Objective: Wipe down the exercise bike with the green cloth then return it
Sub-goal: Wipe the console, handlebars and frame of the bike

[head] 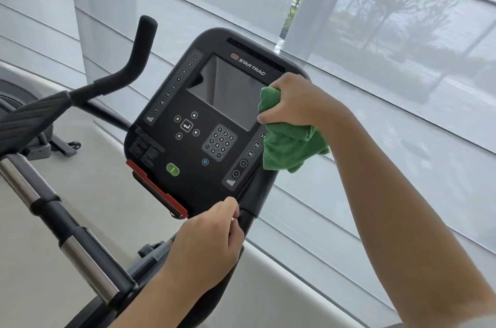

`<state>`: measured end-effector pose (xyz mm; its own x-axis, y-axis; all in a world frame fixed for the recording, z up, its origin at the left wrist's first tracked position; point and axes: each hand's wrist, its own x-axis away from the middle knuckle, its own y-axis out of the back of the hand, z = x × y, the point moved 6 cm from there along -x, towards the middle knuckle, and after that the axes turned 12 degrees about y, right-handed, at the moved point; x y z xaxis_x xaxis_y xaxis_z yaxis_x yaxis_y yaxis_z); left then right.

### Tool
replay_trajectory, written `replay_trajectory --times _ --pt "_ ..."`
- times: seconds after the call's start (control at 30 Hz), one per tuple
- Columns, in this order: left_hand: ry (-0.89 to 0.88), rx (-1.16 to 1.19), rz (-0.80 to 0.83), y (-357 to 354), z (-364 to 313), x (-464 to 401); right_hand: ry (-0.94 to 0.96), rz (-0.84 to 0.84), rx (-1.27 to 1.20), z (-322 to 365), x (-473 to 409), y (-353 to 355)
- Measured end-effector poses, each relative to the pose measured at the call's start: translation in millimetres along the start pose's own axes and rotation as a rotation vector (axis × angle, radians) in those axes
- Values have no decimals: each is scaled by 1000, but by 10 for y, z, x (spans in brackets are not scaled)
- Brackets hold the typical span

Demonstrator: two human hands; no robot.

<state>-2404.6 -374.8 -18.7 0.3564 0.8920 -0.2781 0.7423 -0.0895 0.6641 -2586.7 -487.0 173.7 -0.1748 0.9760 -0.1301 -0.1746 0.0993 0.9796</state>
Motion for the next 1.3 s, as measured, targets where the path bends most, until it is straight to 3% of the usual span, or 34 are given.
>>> replay_trajectory --times 0.07,0.13,0.23,0.3,0.4,0.5,0.63,0.87,1.07,1.3 --pt "0 -6 -9 1 -6 5 36 -108 -237 -44 49 30" --pt "-1 -18 -14 2 -21 14 23 -445 -432 -115 181 13" --pt "10 -24 -22 -2 -7 26 -102 -934 -434 -114 505 -280" --pt "17 -24 -13 -10 12 54 -157 -1057 -405 -19 652 -516" --pt "19 -31 -4 1 59 140 -181 -1040 -396 97 766 -754" --pt "28 -65 6 11 144 263 -266 -899 -361 138 938 -1097" --pt "6 -132 2 19 196 399 -412 -753 -615 69 1161 -1440" --pt "-52 -153 -6 41 208 520 -593 -559 -674 220 1410 -1552" --pt "-71 -163 -29 52 228 530 -561 -580 -677 535 1627 -1830" --pt "-48 -167 -22 72 209 542 -553 -697 -601 199 1190 -1465"
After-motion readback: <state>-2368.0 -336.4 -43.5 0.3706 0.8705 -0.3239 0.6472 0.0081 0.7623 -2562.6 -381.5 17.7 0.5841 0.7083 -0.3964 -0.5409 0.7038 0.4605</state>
